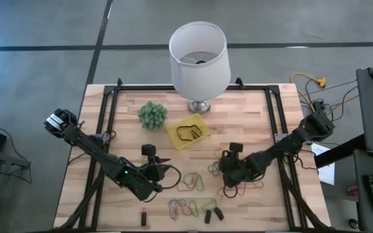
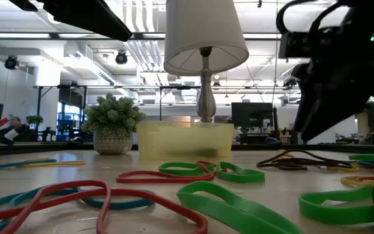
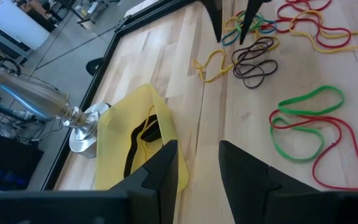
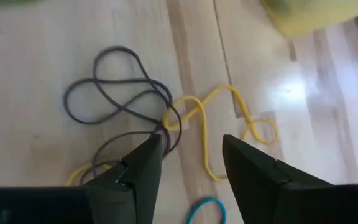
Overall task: Pick and place rubber bands into bin
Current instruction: Put the top purple rubber band into the yellow bin
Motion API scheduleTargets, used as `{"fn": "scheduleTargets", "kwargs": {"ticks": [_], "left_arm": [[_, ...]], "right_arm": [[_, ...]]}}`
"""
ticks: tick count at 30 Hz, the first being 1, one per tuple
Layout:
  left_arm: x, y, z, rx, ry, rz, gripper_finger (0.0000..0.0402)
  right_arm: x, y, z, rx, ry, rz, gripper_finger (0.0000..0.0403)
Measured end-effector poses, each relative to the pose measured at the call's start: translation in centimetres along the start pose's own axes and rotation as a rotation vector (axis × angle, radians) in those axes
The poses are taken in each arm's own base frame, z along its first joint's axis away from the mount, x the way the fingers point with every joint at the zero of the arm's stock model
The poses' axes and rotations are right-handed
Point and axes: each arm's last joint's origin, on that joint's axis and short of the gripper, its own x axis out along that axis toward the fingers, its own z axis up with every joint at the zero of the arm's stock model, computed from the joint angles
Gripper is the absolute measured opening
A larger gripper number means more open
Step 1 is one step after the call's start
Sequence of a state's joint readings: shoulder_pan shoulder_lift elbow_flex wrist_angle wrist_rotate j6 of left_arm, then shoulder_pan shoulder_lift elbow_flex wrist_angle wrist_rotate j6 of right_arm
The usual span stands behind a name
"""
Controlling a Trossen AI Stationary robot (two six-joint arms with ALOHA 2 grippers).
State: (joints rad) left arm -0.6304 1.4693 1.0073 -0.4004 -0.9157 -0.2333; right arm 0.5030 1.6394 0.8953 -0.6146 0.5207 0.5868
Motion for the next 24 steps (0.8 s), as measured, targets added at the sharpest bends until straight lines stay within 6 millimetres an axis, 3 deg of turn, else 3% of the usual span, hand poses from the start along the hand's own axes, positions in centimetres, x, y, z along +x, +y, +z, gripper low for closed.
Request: {"fn": "scheduleTargets", "kwargs": {"ticks": [8, 24], "left_arm": [[0.0, 0.0, 0.0, 0.001, 0.000, 0.000, 0.0100], [0.0, 0.0, 0.0, 0.001, 0.000, 0.000, 0.0100]], "right_arm": [[1.3, 0.0, -0.7, 0.004, -0.016, 0.064, 0.0140], [1.9, -0.1, -1.3, 0.025, -0.026, 0.069, 0.0088]]}}
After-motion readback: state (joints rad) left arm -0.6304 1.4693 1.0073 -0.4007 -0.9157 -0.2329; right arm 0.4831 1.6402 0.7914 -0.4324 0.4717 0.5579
